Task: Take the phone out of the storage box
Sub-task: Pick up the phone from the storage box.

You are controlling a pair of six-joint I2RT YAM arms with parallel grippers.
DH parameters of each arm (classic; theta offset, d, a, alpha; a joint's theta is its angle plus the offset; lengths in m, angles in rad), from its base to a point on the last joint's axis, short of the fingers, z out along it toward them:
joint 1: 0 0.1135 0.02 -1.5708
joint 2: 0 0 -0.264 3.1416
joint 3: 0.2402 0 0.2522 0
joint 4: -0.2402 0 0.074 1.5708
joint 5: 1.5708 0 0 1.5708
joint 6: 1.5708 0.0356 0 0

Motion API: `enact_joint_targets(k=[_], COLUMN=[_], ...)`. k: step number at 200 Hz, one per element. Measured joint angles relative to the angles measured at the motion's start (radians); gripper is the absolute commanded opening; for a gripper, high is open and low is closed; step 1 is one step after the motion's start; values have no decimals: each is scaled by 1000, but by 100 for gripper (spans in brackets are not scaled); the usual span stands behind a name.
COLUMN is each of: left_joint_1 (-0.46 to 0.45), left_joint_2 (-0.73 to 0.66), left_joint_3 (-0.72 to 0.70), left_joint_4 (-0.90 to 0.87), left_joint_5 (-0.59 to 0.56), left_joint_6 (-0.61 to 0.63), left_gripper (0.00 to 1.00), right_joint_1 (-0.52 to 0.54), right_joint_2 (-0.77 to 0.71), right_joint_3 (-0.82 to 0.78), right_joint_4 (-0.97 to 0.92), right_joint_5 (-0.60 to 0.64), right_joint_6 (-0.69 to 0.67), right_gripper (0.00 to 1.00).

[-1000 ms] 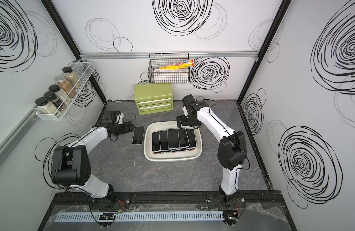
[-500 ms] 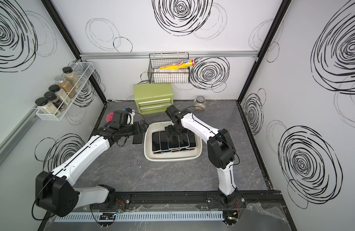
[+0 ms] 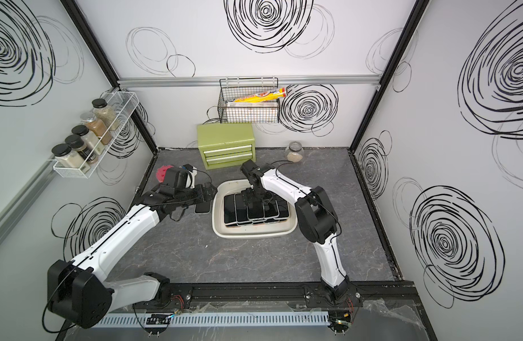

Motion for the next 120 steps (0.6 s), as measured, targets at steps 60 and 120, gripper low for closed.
enact_joint_targets(k=[60,120], left_joint_1=[0,-1], left_joint_2=[0,-11], left_joint_3=[-4,-31], left_joint_4=[0,0], left_joint_5=[0,1], left_joint_6=[1,1], left_gripper=[99,99], right_joint_1=[11,14], right_joint_2=[9,10], right_joint_3=[21,-9], right_joint_4=[4,11], right_joint_5=[-5,0], right_joint_6=[3,3], right_gripper=[100,100])
